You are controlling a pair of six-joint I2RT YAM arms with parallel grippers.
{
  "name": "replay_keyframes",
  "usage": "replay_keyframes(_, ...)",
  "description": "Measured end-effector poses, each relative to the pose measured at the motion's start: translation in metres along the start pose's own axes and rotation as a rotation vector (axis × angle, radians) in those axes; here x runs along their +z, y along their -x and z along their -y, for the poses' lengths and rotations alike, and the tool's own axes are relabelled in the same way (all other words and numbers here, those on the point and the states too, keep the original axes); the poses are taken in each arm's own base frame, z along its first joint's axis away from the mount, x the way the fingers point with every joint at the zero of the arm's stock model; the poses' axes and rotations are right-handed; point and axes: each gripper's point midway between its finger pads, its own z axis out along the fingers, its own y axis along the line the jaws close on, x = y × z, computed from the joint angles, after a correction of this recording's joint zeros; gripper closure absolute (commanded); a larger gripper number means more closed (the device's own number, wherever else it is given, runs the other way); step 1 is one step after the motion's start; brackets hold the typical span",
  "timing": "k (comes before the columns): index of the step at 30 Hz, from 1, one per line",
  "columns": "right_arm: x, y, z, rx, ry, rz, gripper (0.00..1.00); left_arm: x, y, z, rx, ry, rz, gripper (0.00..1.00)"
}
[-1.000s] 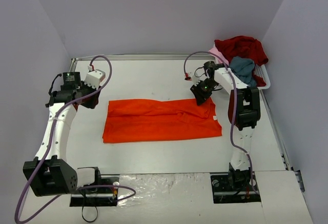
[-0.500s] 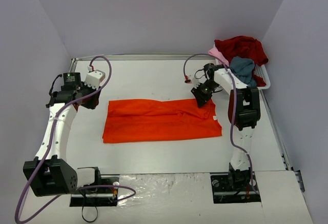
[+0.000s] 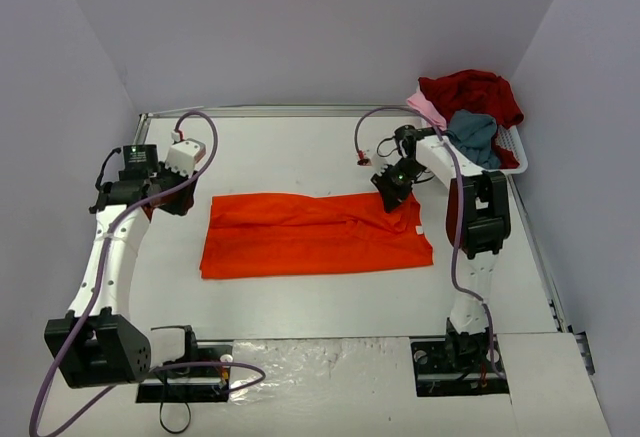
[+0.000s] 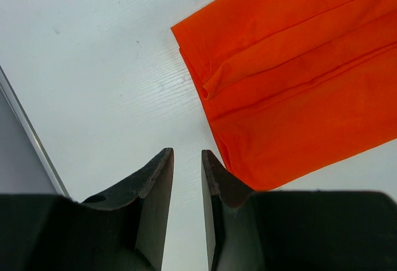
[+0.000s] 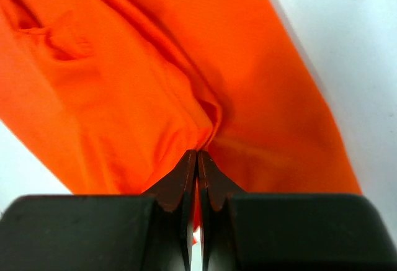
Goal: Fold and stack the t-shirts
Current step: Fold the other side of the tshirt into a rectangle
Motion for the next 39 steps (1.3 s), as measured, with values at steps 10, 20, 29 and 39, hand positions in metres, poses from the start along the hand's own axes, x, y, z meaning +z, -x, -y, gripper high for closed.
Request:
replay_keyframes(10, -0.022, 0.02, -0.054, -0.114, -0.009, 0.026, 1.0, -0.008, 0.004, 0.004, 0.007, -0.004, 0.033, 0.75)
replay_keyframes(20, -0.01, -0.016, -0.086, -0.104, 0.039, -0.056, 1.0, -0.009, 0.002, 0.007, 0.004, -0.014, 0.038, 0.74)
replay_keyframes(29, 0.008, -0.058, -0.106, -0.087, 0.083, -0.187, 0.9, -0.008, 0.0, 0.011, 0.003, -0.029, 0.042, 0.73)
replay_keyframes(39, 0.0, -0.045, -0.11, -0.096, 0.096, -0.165, 0.77, -0.011, -0.002, 0.013, 0.005, -0.027, 0.05, 0.71)
